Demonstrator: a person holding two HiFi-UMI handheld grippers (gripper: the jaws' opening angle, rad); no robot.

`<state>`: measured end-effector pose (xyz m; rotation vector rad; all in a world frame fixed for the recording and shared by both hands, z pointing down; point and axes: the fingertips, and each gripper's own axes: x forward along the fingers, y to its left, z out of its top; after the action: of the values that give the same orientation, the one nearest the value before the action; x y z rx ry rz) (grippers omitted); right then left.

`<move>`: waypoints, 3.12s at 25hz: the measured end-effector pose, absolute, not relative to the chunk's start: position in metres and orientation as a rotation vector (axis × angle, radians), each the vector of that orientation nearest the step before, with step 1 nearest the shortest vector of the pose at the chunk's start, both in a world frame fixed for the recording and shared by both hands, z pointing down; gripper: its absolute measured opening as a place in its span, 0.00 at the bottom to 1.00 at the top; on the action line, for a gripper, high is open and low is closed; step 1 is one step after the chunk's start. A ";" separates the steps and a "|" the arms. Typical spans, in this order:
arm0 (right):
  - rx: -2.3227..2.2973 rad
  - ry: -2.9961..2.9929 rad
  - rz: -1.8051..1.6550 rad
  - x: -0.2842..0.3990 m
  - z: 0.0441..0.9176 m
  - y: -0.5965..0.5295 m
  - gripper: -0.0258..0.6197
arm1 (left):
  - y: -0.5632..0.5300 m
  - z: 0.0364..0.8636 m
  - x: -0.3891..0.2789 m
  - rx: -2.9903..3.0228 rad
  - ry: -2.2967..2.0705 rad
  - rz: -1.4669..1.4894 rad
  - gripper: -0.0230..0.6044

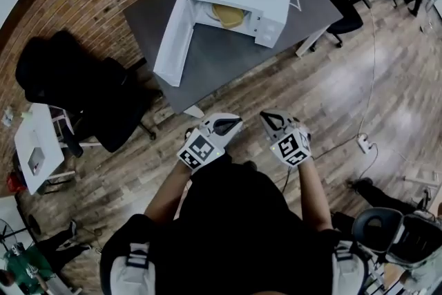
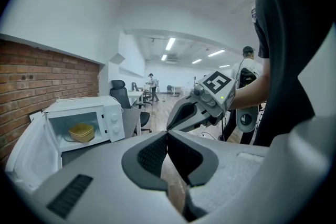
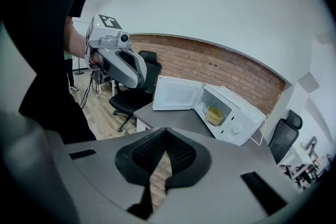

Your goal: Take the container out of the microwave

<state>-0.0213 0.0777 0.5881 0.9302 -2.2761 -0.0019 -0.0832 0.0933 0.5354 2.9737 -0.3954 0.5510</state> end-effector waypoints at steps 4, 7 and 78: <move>0.971 -2.256 0.012 -0.029 0.589 0.055 0.04 | 0.067 0.535 -0.093 2.989 -0.351 0.563 0.04; 0.998 -2.234 0.028 -0.034 0.593 0.044 0.04 | 0.052 0.537 -0.102 2.991 -0.325 0.562 0.04; 0.762 -2.382 -0.146 0.075 0.594 -0.155 0.04 | -0.180 0.586 -0.037 2.711 -0.943 0.569 0.04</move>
<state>0.0754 -0.1554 0.5935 0.7616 -2.3817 -0.1464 -0.0366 -0.1797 0.5865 2.7107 -0.9435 0.5688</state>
